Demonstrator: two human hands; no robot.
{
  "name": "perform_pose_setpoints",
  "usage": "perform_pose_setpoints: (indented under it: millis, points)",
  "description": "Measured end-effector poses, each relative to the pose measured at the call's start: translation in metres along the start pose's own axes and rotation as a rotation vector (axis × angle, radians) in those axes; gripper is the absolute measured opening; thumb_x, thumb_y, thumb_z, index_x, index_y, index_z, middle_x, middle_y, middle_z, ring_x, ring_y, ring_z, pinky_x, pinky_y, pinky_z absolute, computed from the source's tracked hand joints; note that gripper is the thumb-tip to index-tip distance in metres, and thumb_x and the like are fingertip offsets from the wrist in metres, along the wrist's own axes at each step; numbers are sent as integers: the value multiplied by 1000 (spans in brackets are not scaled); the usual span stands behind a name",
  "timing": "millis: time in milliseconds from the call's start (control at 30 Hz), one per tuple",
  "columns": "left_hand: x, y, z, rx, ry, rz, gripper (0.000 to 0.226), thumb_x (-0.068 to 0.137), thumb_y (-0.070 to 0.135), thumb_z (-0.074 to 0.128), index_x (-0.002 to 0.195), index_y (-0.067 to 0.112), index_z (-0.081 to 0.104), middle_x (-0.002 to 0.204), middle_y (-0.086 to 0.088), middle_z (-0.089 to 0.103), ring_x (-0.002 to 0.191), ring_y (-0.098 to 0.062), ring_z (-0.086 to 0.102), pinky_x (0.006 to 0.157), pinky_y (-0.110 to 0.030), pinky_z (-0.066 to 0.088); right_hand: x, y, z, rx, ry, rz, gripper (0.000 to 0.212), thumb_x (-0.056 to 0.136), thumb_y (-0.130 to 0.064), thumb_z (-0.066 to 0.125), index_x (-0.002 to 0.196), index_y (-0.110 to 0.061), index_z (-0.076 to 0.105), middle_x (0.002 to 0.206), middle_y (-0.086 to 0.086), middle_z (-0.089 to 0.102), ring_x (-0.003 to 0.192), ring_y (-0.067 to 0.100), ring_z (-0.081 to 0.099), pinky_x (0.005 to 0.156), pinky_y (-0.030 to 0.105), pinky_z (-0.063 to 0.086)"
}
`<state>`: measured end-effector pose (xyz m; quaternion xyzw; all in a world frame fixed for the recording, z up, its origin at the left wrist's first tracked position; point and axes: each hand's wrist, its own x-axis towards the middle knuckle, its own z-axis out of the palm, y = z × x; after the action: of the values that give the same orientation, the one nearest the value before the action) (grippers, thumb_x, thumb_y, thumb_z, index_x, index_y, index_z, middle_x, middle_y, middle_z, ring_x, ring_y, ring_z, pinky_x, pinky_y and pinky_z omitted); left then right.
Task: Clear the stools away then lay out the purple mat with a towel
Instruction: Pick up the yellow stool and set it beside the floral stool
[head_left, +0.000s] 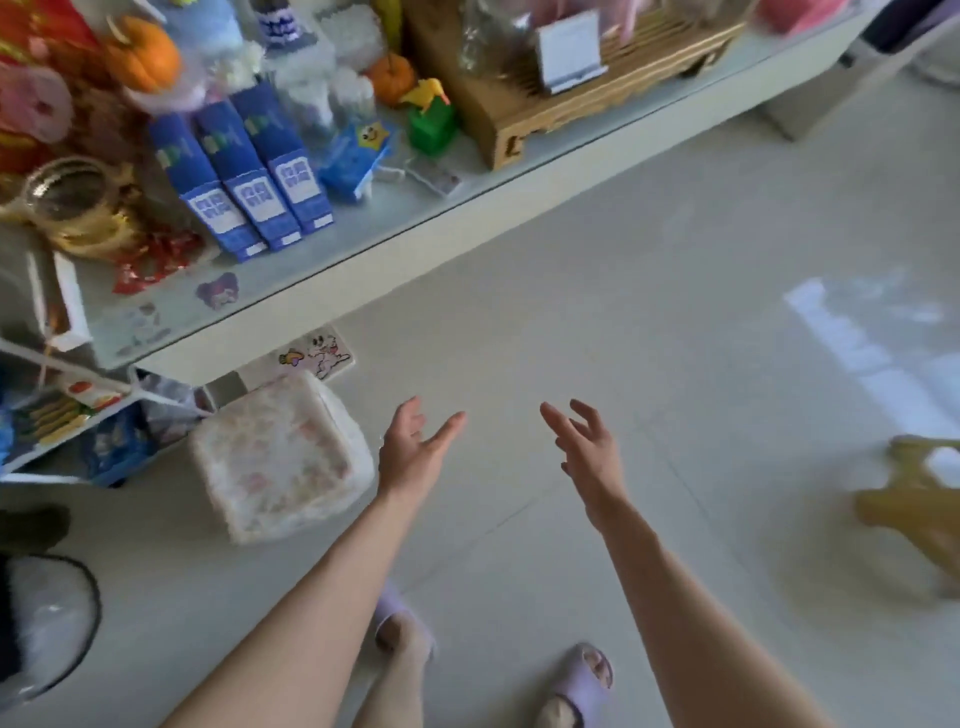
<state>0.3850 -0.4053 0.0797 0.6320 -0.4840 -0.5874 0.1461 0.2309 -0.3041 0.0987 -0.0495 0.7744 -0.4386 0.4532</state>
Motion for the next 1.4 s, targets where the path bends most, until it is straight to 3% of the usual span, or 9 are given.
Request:
perform_pose_setpoints:
  millis: [200,300,333,567,767,867,1100,1400]
  points:
    - [-86,29,165,86,-182,97,69,79,31,75,136,8,44,133,-20,53,118,-25,54,104,-35,41,-22,29,-186,147,175,1,62,84,-42,66,137,-17,45,133,14,55,119,26,55,98,39,42]
    - [-125,33,226,103,-253,121,69,79,32,75,136,9,44,132,-19,53,110,-20,55,98,-30,41,-32,46,-256,201,250,14,61,85,-40,66,137,-15,45,134,14,55,118,25,55,99,39,42]
    - [-155,36,274,131,-307,135,69,79,32,75,136,10,44,132,-19,53,107,-18,55,95,-28,41,-44,59,-309,247,309,26,61,85,-40,66,137,-15,45,134,14,55,118,25,55,100,40,43]
    - [-244,49,434,234,-527,200,66,78,32,75,134,12,46,123,-15,57,106,-20,58,83,-24,40,-67,100,-470,388,521,52,59,84,-41,67,135,-16,48,130,10,58,114,23,58,101,42,44]
    - [-284,49,581,349,-700,230,67,78,32,75,134,11,46,123,-17,58,111,-25,59,89,-27,43,-54,143,-594,512,685,94,62,83,-44,67,135,-17,48,129,9,58,115,23,57,102,44,43]
    - [-294,48,651,389,-747,214,67,77,34,75,134,12,46,123,-16,59,112,-24,58,93,-31,44,-37,160,-655,550,727,130,63,82,-46,67,135,-18,48,130,8,57,115,23,57,100,43,45]
    - [-308,52,811,501,-835,189,72,77,41,74,138,17,43,125,-8,57,108,-16,56,82,-24,39,21,191,-791,592,791,212,69,80,-51,68,137,-19,46,130,4,57,116,23,57,103,48,43]
    - [-314,48,945,607,-832,198,73,77,43,73,139,18,42,127,-7,55,105,-14,53,87,-26,40,83,226,-905,631,777,252,69,81,-48,68,138,-17,45,129,5,57,117,23,56,105,47,42]
